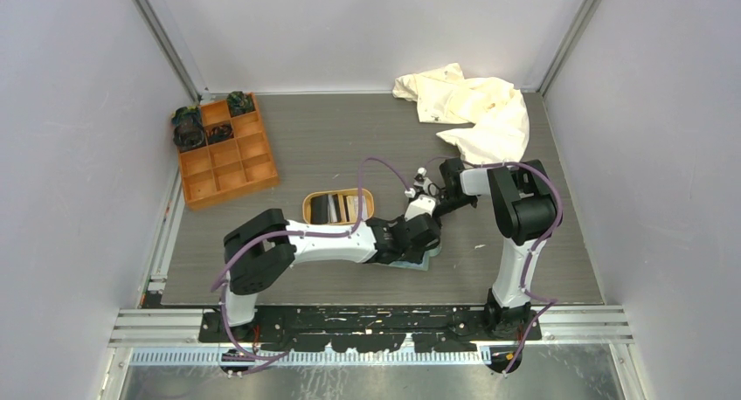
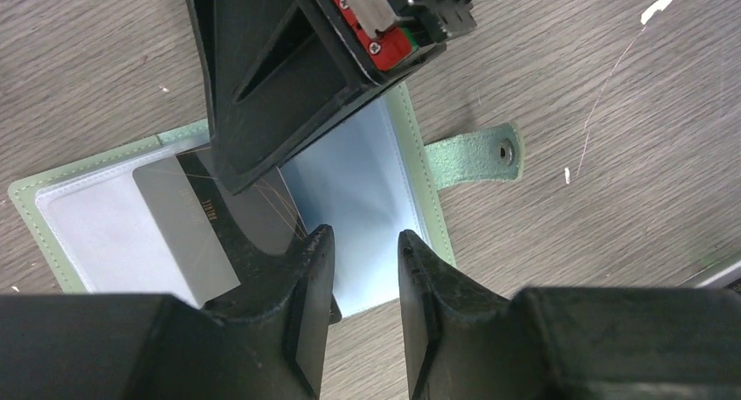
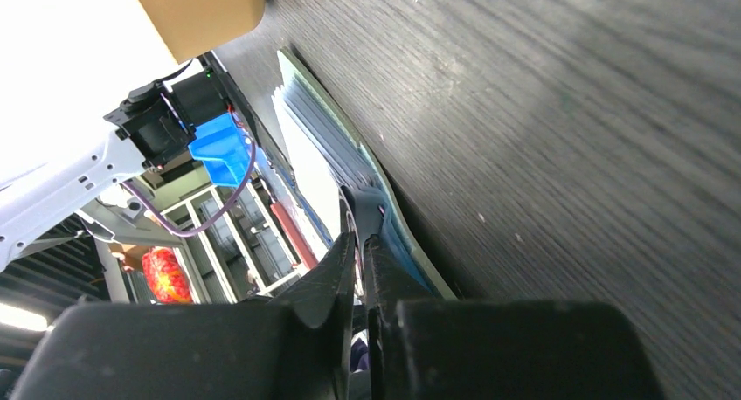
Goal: Put the credit cards into the card holder
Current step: Insert the credit card into the card holder.
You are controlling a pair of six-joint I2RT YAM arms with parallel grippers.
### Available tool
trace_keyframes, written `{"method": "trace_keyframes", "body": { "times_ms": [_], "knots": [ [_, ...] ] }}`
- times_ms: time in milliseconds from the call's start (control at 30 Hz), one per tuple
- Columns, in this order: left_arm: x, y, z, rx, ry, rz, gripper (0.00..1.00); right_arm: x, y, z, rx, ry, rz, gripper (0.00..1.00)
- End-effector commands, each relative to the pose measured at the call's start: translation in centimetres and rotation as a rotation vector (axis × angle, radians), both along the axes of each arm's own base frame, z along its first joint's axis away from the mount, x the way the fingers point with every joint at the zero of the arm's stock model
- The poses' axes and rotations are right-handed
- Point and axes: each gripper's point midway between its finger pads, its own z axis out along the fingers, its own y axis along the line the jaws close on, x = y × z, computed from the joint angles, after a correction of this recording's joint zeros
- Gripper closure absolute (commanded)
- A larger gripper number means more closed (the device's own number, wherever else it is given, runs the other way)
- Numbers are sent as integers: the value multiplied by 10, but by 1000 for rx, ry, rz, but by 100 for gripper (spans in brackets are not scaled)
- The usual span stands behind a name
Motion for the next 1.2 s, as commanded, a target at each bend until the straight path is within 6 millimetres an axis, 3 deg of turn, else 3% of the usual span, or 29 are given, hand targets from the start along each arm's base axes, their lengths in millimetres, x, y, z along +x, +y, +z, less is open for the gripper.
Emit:
{"method": "trace_keyframes", "body": {
  "times_ms": [0,367,533,767,900,1167],
  "knots": [
    [10,-6,8,-9,-44,27,65,9,-3,-6,-45,-49,11,87],
    [21,18,0,70,-105,99,58,13,-6,2,-65,-94,36,68],
    [24,20,0,67,-104,88,58,15,-6,11,-58,-132,52,66],
    [9,-3,19,-42,-60,-60,61,15,-5,18,-42,-147,58,65],
    [2,-15,30,-131,-47,-94,70,14,-4,14,-42,-127,58,64],
    [0,-26,17,-99,-10,-118,77,12,-3,12,-34,-110,54,67]
  ]
}}
